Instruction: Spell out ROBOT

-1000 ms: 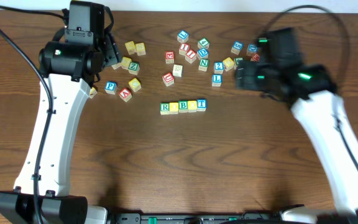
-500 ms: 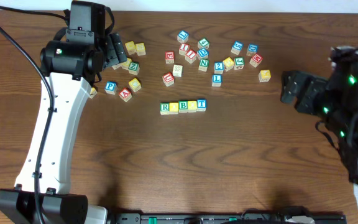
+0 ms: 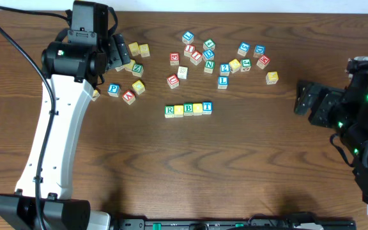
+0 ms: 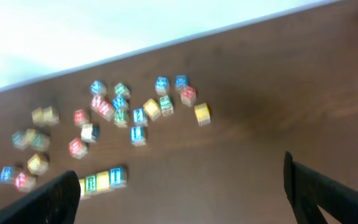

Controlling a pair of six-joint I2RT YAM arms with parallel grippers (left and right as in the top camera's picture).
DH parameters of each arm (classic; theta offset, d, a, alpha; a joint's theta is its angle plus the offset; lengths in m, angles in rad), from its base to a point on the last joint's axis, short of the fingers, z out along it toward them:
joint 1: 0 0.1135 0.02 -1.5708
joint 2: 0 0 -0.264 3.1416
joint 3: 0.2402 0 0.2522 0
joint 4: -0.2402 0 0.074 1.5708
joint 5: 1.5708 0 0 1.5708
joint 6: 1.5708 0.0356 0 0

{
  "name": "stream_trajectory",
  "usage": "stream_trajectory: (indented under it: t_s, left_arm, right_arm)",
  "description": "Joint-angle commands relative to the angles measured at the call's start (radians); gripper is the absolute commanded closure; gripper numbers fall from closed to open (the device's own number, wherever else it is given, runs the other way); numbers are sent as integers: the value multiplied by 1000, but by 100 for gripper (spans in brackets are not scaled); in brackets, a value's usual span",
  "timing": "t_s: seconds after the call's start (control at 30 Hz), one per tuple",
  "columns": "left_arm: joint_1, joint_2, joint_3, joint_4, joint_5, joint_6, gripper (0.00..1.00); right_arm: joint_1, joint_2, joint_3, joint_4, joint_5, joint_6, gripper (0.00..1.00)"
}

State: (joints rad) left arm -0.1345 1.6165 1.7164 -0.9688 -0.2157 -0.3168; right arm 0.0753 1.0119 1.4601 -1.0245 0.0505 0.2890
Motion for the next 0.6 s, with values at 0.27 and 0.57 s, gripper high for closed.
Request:
stream_trajectory:
  t_s: [0.27, 0.57]
  left_arm:
    - [5, 5, 9, -3, -2, -2, 2]
    - [5, 5, 9, -3, -2, -2, 3]
  right_arm:
    - [-72, -309, -531, 484, 3, -40, 1]
    - [-70, -641, -1018, 866, -51, -43, 1]
